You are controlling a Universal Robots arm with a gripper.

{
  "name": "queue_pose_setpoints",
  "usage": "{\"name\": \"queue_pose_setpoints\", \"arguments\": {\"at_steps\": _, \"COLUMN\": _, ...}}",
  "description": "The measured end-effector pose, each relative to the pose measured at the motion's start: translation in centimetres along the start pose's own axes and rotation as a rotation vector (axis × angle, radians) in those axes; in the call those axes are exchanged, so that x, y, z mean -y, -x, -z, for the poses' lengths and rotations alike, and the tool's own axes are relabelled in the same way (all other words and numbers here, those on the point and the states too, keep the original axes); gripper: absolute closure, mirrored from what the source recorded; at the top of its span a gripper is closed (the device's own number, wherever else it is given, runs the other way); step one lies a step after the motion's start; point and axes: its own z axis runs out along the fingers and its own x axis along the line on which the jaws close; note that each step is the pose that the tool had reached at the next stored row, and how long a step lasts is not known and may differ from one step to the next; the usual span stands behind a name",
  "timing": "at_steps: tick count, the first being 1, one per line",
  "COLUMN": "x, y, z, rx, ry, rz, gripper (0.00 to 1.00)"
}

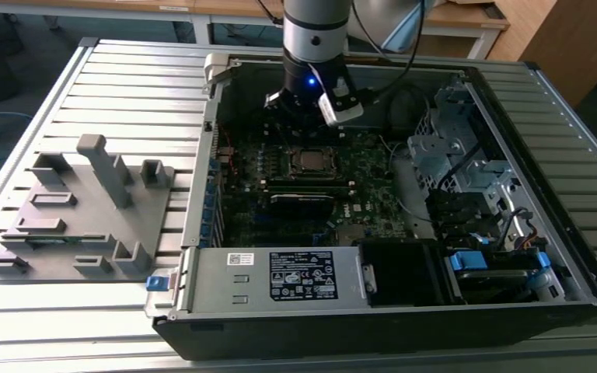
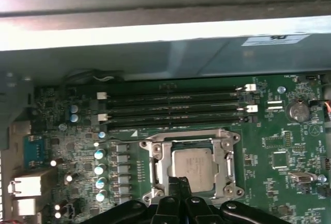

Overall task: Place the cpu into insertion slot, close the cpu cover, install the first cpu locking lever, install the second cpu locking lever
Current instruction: 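Install the first cpu locking lever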

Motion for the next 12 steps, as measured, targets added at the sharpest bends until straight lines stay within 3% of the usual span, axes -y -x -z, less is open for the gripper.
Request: {"name": "queue_pose_setpoints", "arguments": {"at_steps": 12, "x": 0.15, "y": -1.25, "z": 0.02, "rx": 0.0108, "ry": 0.0009, "rz": 0.0, "gripper": 0.89}}
